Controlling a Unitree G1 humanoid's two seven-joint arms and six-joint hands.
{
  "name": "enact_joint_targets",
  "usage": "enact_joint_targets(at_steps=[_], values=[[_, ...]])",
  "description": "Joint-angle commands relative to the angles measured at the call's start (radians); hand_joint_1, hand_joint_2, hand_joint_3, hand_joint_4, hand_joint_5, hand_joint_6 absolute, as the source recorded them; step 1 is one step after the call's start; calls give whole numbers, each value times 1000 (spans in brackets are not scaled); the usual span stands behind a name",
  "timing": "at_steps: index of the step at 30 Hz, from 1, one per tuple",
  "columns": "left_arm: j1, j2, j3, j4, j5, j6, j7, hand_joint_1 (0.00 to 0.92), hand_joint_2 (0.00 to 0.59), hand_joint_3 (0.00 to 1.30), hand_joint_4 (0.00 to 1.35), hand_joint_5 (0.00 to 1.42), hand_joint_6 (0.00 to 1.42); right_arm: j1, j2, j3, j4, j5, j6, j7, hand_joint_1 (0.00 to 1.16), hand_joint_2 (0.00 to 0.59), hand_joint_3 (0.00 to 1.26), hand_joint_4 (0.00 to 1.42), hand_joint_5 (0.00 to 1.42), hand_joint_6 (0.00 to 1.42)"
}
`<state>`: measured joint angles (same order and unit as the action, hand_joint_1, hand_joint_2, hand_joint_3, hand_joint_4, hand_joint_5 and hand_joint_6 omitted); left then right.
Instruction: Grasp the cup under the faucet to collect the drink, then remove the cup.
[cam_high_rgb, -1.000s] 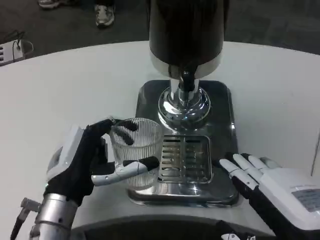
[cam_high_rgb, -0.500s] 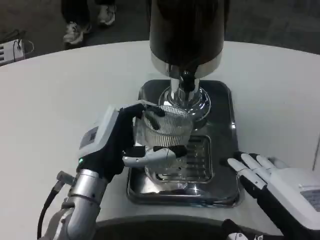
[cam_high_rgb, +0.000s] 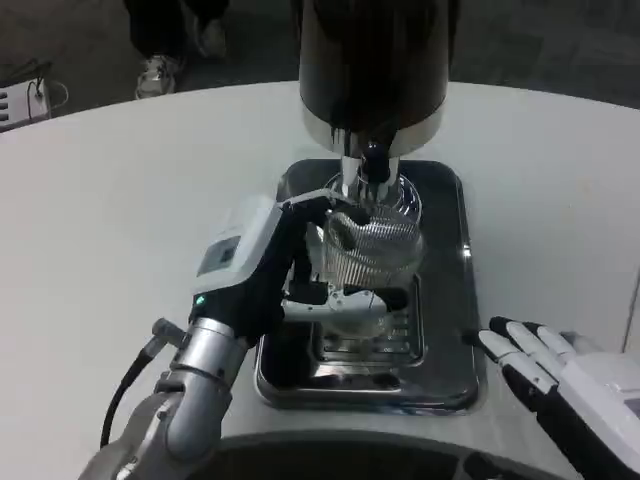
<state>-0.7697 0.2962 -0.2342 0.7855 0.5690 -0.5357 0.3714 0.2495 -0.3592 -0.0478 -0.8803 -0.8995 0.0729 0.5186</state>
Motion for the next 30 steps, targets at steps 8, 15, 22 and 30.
enact_joint_targets(at_steps=[8,15,22,30], values=[[28,22,-20,-41,24,42,-1,292,33,562,554,976,1343,16,6,2,-23,6,-11,-15,542,444,64,0,0,13],[46,32,-15,-76,25,62,0,257,37,543,494,907,1289,5,4,10,-11,14,-8,-12,543,444,64,0,0,28],[52,37,-18,-94,20,75,-22,226,29,371,314,720,1152,-4,-1,7,1,28,-2,-8,543,444,64,0,0,44],[45,36,-17,-84,-2,59,-67,174,4,229,155,488,888,-3,-4,-2,8,44,-2,-12,543,443,70,0,0,59]])
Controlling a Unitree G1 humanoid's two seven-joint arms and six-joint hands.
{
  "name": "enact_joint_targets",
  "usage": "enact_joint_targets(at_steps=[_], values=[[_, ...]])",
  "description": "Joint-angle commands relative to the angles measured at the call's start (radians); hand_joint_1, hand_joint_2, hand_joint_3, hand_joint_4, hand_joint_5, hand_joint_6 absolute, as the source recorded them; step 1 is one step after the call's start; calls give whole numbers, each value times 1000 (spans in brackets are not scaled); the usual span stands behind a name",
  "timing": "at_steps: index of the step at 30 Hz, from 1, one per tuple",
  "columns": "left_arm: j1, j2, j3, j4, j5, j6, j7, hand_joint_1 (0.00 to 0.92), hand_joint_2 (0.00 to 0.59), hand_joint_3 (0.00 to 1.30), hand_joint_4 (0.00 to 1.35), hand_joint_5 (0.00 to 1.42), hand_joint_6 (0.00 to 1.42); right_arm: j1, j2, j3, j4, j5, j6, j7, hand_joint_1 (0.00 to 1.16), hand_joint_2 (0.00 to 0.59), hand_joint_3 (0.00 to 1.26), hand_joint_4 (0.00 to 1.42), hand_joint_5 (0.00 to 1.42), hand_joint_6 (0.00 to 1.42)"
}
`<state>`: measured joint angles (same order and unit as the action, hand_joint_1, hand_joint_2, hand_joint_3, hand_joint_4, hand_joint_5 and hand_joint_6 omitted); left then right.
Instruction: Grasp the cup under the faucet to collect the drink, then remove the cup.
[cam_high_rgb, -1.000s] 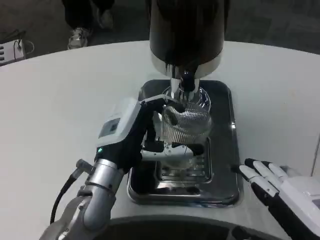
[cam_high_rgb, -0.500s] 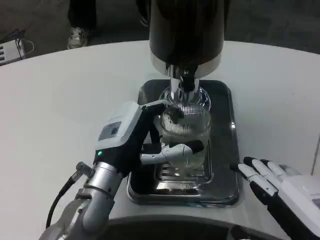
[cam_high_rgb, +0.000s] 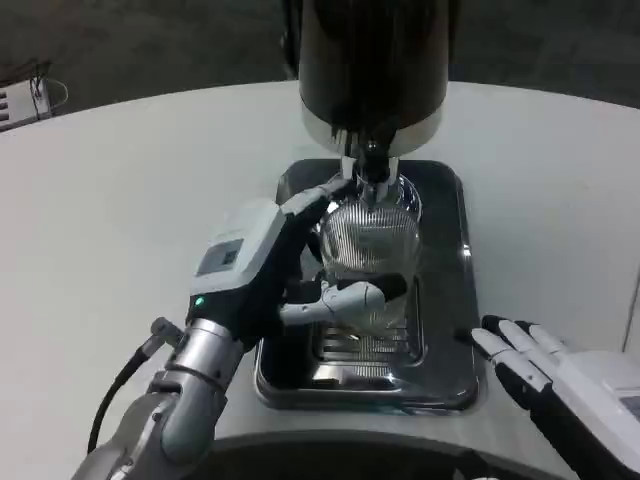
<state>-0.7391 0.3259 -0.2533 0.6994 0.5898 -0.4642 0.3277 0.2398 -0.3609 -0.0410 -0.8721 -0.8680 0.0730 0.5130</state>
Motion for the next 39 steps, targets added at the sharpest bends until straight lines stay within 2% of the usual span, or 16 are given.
enact_joint_targets(at_steps=[1,9,13,17,20,23,25,30,34,39], values=[[17,6,3,-2,-28,-19,-26,167,5,222,146,475,874,7,-3,-9,1,13,-1,-6,542,442,71,0,0,60],[95,38,45,-107,-94,-45,-60,115,3,178,117,430,825,14,0,-14,1,14,-3,-12,536,438,73,0,0,62],[203,85,109,-242,-145,-46,-98,111,3,175,117,426,822,16,3,-18,-3,15,-1,-14,535,437,73,0,0,63],[309,126,172,-377,-192,-35,-144,89,5,200,142,403,757,19,4,-21,-6,18,0,-14,533,437,74,0,0,64],[367,141,221,-458,-249,-30,-188,57,18,233,171,276,442,20,3,-23,-8,21,0,-14,532,437,74,0,0,64],[396,149,270,-543,-345,-48,-246,40,26,241,176,252,376,19,3,-21,-8,23,-1,-13,532,437,74,0,0,65],[395,149,289,-590,-401,-51,-289,19,39,250,187,252,343,17,3,-17,-9,23,-1,-12,531,437,74,0,0,65],[335,151,291,-683,-546,-32,-439,0,51,222,169,251,325,9,3,-3,-9,22,-4,-10,531,437,74,0,0,65],[275,144,278,-743,-648,25,-555,0,56,192,146,255,326,8,2,1,-13,21,-7,-12,531,437,74,0,0,65],[200,130,267,-770,-698,109,-640,0,60,167,131,249,321,20,3,0,-25,19,-8,-14,531,437,74,0,0,65]])
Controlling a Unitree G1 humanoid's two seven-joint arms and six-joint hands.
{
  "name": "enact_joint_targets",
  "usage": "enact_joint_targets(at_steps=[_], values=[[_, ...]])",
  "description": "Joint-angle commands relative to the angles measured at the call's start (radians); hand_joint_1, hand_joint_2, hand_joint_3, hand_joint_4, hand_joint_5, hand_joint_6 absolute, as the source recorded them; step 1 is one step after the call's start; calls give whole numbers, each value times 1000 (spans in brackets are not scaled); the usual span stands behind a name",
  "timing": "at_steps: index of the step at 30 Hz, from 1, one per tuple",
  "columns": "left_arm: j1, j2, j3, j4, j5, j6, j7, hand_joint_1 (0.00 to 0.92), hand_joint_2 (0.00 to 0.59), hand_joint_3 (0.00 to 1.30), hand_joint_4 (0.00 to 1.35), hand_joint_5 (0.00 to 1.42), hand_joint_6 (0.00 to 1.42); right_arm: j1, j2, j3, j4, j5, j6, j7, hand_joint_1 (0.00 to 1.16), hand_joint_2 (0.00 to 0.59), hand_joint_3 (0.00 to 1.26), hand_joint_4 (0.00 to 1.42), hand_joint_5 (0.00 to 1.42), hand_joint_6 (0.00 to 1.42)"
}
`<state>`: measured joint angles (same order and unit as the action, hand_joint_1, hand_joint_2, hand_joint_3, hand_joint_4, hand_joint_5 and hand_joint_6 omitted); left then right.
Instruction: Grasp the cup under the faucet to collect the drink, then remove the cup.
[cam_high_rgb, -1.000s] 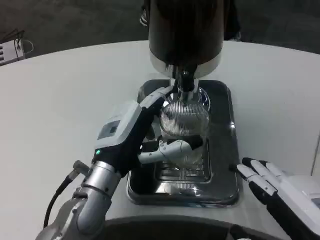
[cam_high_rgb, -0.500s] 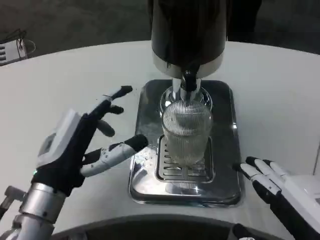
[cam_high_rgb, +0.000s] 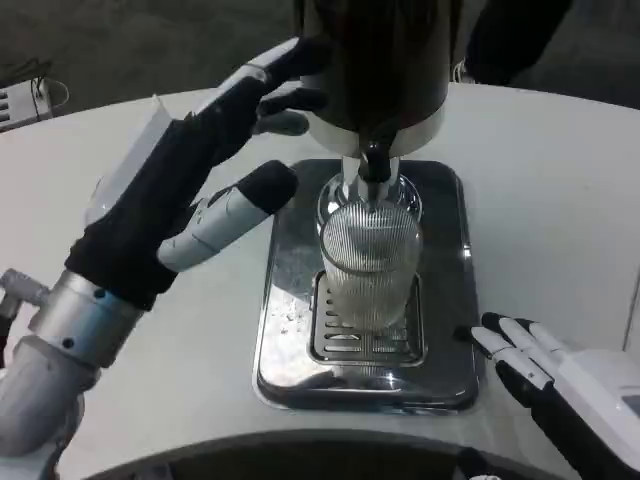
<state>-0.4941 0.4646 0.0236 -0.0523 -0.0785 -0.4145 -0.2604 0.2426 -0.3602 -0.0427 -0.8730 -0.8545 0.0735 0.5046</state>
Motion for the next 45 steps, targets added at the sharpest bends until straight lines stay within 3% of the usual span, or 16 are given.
enact_joint_targets(at_steps=[1,9,19,25,32,39,45], values=[[-58,-12,-12,-19,-32,73,-64,0,60,165,131,248,321,21,3,-1,-27,6,-9,-6,531,437,74,0,0,65],[-170,-36,-49,45,-36,181,-164,0,63,147,102,223,295,61,7,-24,-57,12,-9,-14,531,437,74,0,0,65],[-256,-53,-91,162,-8,219,-254,0,63,115,68,200,255,96,9,-50,-78,29,-13,-20,531,437,74,0,0,65],[-293,-33,-137,211,61,192,-308,0,56,100,52,179,237,111,13,-63,-87,40,-10,-22,531,437,74,0,0,65],[-318,6,-197,229,151,166,-364,0,2,46,1,128,191,114,18,-68,-85,60,-2,-18,530,438,74,0,0,65],[-337,27,-234,264,196,114,-380,0,0,29,0,91,191,104,26,-67,-78,73,14,-12,522,444,74,0,0,58],[-350,38,-248,288,221,80,-378,0,0,34,0,82,191,89,46,-73,-65,143,65,-3,511,438,61,0,11,51]])
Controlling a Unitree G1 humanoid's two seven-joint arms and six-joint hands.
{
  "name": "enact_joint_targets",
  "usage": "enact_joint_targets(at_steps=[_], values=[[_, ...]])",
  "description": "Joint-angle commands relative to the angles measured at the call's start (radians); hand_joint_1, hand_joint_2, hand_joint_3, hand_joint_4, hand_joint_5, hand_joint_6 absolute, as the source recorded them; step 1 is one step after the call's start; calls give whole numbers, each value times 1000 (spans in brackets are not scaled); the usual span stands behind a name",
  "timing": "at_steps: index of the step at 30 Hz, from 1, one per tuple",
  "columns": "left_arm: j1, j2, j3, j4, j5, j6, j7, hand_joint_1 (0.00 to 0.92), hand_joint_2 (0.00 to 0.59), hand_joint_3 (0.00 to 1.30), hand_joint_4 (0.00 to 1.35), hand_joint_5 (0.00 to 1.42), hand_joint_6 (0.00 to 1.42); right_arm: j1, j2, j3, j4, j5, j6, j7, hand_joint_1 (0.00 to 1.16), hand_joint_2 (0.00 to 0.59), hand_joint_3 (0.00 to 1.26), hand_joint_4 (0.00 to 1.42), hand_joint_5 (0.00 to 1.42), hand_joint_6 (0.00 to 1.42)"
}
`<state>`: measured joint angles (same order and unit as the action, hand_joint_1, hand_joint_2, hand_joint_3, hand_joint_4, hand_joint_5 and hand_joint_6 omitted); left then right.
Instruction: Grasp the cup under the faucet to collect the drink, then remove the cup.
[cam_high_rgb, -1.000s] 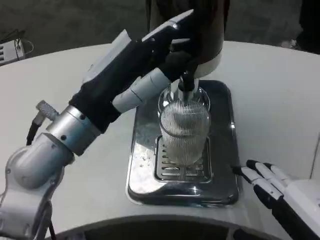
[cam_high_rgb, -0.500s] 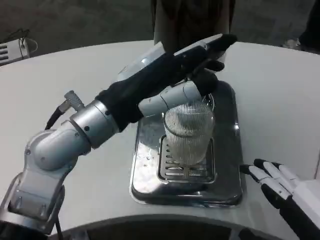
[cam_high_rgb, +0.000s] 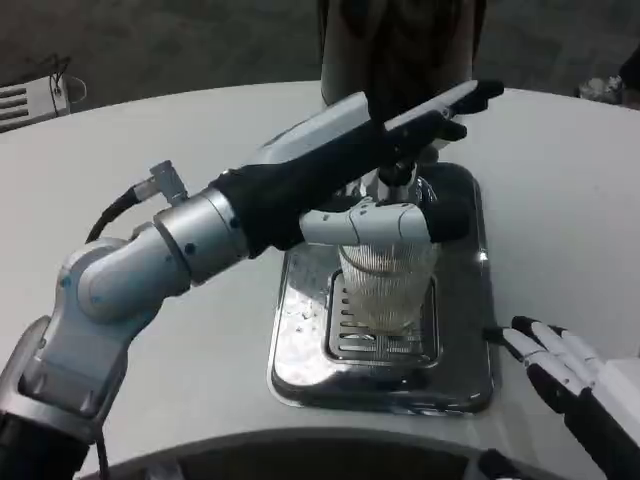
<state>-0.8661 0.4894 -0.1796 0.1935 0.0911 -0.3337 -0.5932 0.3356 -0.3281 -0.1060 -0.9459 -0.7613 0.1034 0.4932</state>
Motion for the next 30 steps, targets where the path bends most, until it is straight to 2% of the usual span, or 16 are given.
enact_joint_targets(at_steps=[1,5,8,9,12,14,23,30], values=[[20,15,-47,46,55,-7,-45,0,0,34,0,81,191,-10,23,-14,14,81,56,10,501,429,56,0,22,50],[15,16,-50,58,54,-18,-47,0,0,36,0,79,191,-39,48,-28,35,193,127,5,502,406,19,0,45,61],[15,18,-50,66,55,-23,-47,0,0,39,0,78,192,-65,76,-38,52,280,172,-13,547,351,0,0,73,89],[15,19,-50,67,54,-24,-47,0,0,41,0,78,193,-72,81,-40,56,301,183,-19,595,316,0,0,82,120],[18,21,-47,70,49,-28,-49,0,0,44,0,77,194,-118,109,-30,98,372,194,-50,644,261,0,0,97,140],[20,23,-44,71,46,-29,-48,0,0,45,0,77,194,-149,125,-10,130,397,186,-79,651,255,0,0,97,141],[30,28,-24,64,26,-33,-45,0,0,55,0,76,169,-276,138,106,300,376,162,-208,738,210,0,0,1,50],[38,40,-16,42,23,-28,-48,0,0,57,0,66,150,-370,159,162,435,356,137,-319,794,198,0,0,0,33]])
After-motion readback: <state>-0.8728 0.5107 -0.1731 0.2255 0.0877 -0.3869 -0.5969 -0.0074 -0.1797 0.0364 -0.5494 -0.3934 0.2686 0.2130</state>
